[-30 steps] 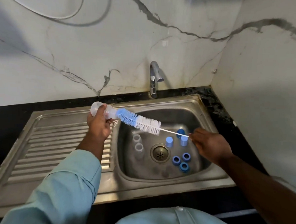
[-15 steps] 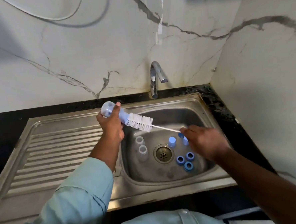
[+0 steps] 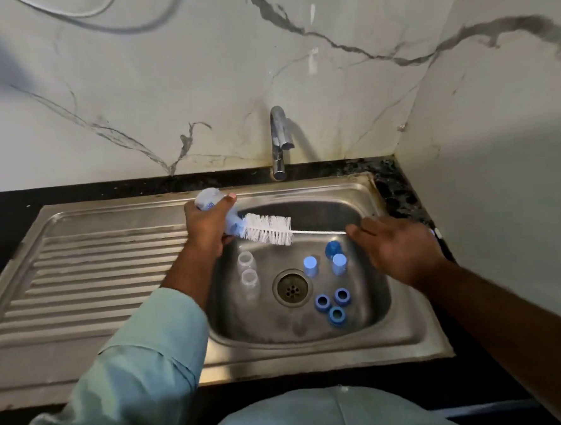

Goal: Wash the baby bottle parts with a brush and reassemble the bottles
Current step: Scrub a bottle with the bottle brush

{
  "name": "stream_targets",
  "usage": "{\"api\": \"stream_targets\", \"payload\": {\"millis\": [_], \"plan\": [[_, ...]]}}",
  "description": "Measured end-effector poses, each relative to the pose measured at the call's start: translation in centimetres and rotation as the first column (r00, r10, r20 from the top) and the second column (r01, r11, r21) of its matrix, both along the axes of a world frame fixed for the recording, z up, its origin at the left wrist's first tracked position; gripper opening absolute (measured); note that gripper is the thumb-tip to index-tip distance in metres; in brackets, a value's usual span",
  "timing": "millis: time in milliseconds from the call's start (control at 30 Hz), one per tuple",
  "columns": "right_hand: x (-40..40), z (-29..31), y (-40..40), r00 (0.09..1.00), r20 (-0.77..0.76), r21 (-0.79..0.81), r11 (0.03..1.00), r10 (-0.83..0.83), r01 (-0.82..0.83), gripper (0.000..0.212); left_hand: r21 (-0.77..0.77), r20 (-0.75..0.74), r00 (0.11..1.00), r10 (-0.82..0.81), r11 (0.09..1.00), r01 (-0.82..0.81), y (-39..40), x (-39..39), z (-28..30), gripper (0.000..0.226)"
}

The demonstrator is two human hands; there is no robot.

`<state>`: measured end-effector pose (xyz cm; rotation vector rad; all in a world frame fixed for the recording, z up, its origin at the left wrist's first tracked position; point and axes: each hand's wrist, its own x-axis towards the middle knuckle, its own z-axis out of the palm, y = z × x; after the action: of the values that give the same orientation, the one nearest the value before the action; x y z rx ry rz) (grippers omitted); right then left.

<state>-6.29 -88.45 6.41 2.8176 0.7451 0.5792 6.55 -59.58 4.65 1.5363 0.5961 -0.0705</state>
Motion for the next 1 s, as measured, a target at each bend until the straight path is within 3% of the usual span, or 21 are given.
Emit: {"api": "stream_targets", "payload": {"millis": [67, 100, 133, 233, 267, 333, 400, 467, 533, 600, 667, 733, 767, 833, 900, 1000], "plan": [[0.1, 0.2, -1.1, 0.981, 0.122, -0.077, 0.986, 0.154, -0.145, 0.038, 0.222, -0.030, 0.992, -0.120, 0.967, 0.123, 0.1, 0.0, -0.7, 0.067], [0.3, 0.5, -1.5, 0.970, 0.147, -0.123, 0.977, 0.193, -0.176, 0.036, 0.232, -0.056, 0.980, -0.189, 0.953, 0.197, 0.3, 0.2, -0.9, 0.064], [0.6, 0.8, -1.8, 0.958, 0.170, -0.155, 0.967, 0.229, -0.204, 0.034, 0.190, -0.078, 0.970, -0.228, 0.952, 0.239, 0.5, 0.5, -0.9, 0.056], [1.6, 2.1, -1.7, 0.967, 0.130, -0.056, 0.976, 0.218, -0.213, 0.032, -0.265, -0.195, 0.938, -0.287, 0.936, 0.231, 0.4, 0.3, 0.4, 0.029], [2.0, 2.2, -1.7, 0.968, 0.101, 0.001, 0.973, 0.230, -0.231, 0.033, -0.344, -0.213, 0.920, -0.328, 0.907, 0.243, 0.4, 0.1, 0.5, 0.029], [2.3, 2.3, -1.4, 0.962, -0.089, 0.194, 0.952, 0.256, -0.236, 0.033, -0.342, -0.245, 0.880, -0.406, 0.886, 0.314, 0.9, -0.4, 0.2, 0.032], [2.2, 2.5, -1.0, 0.877, -0.405, 0.538, 0.843, 0.260, -0.001, 0.023, -0.397, -0.212, 0.870, -0.445, 0.853, 0.340, 1.9, -0.9, -0.1, 0.045], [1.8, 2.0, -0.8, 0.657, -0.667, 0.707, 0.577, 0.353, 0.408, 0.019, -0.559, -0.067, 0.908, -0.414, 0.769, 0.309, 2.9, -0.9, 0.0, 0.075], [1.3, 1.3, -0.2, 0.503, -0.735, 0.671, 0.388, 0.455, 0.632, 0.018, -0.701, 0.091, 0.931, -0.352, 0.642, 0.311, 2.8, -0.4, 0.3, 0.094], [0.2, 0.3, 1.5, 0.396, -0.733, 0.606, 0.266, 0.553, 0.750, 0.018, -0.761, 0.189, 0.938, -0.291, 0.560, 0.327, 2.2, -0.1, 0.6, 0.092], [-1.1, -0.6, 3.3, 0.324, -0.728, 0.531, 0.197, 0.605, 0.824, 0.021, -0.757, 0.199, 0.955, -0.219, 0.585, 0.292, 2.7, 0.5, 1.0, 0.088], [-2.0, -1.1, 4.0, 0.355, -0.738, 0.548, 0.203, 0.574, 0.812, 0.020, -0.705, 0.189, 0.969, -0.160, 0.665, 0.247, 3.6, 1.0, 1.1, 0.064], [-2.0, -1.1, 4.0, 0.418, -0.731, 0.596, 0.208, 0.540, 0.775, 0.018, -0.670, 0.178, 0.975, -0.135, 0.708, 0.221, 3.5, 0.9, 1.2, 0.047], [-1.5, -0.9, 4.2, 0.601, -0.684, 0.726, 0.305, 0.413, 0.616, 0.018, -0.610, 0.120, 0.987, -0.111, 0.776, 0.161, 2.6, 0.7, 0.8, 0.039], [-1.0, -1.1, 4.5, 0.710, -0.630, 0.762, 0.428, 0.315, 0.486, 0.017, -0.589, 0.032, 0.996, -0.079, 0.804, 0.083, 2.1, 0.5, 0.3, 0.051], [-0.7, -1.8, 3.2, 0.828, -0.533, 0.693, 0.651, 0.173, 0.310, 0.022, -0.597, -0.029, 0.999, -0.016, 0.803, -0.004, 3.2, 0.5, 0.4, 0.093]]}}
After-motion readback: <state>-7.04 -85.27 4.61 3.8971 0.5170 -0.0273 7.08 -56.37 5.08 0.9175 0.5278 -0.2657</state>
